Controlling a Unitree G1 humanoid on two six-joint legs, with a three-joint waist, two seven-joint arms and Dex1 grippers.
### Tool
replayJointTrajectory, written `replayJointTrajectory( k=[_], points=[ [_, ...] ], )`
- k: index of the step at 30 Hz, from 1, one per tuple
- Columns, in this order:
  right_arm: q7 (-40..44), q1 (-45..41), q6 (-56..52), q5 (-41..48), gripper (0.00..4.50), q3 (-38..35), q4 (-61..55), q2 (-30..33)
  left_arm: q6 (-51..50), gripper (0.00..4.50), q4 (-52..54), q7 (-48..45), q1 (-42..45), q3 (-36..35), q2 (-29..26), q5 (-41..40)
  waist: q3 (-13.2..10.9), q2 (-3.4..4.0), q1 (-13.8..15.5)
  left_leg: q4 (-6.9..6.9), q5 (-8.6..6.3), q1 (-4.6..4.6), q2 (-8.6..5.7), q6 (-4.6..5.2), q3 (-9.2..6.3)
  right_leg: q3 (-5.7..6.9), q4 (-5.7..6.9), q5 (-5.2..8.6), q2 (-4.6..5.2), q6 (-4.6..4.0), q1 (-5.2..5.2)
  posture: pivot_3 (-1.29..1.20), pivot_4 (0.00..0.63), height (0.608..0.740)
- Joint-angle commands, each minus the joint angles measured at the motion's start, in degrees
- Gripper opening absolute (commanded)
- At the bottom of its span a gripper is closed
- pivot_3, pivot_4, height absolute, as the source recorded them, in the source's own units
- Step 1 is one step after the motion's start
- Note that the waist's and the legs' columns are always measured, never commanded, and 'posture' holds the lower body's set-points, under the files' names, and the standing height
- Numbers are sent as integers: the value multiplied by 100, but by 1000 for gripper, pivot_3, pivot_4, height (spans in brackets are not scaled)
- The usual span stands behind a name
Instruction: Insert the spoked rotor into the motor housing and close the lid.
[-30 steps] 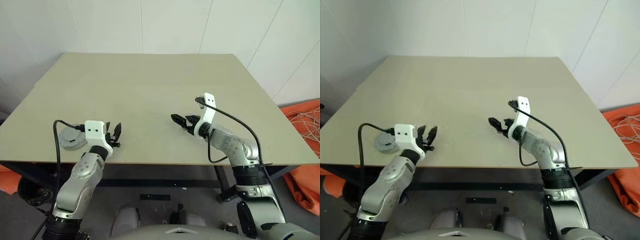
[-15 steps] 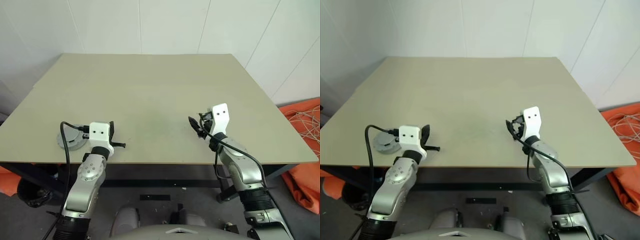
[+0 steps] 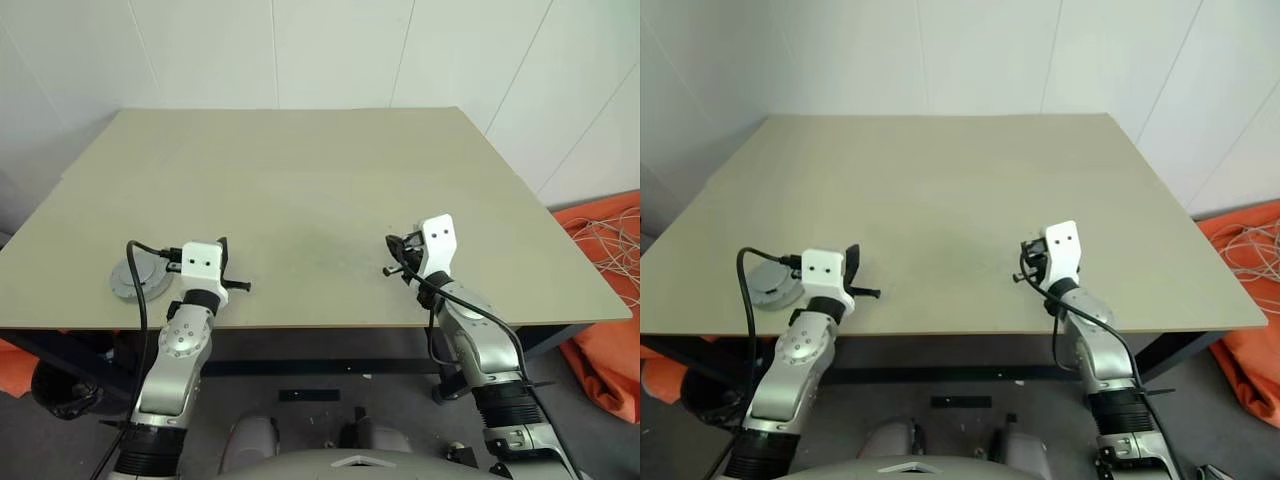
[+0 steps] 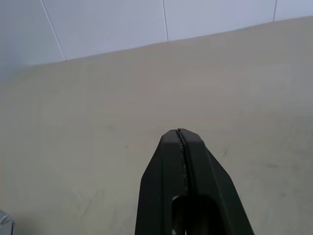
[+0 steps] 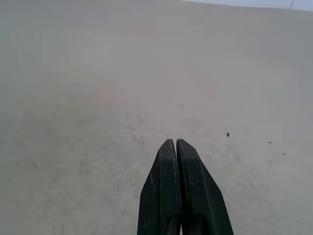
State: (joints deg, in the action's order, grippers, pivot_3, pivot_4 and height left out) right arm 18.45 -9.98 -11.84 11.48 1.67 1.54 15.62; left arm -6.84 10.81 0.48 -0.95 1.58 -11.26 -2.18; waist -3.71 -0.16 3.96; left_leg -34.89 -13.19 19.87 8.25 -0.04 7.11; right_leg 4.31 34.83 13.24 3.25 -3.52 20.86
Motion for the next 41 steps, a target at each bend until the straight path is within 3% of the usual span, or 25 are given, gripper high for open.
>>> replayJointTrajectory(
  k=[1,41],
  points=[
    [136,-101,168,8,37,-76,-116,-10,256,0,74,-50,60,-92,18,112,0,0,1,0,0,0,0,1,0,0,0,0,0,0,0,0,0,740],
    [280,-157,234,-185,37,-133,-64,-76,403,0,13,-280,12,-358,251,204,2,5,0,1,-1,1,1,5,1,0,-2,-1,0,-1,1,0,0,740]
  ],
)
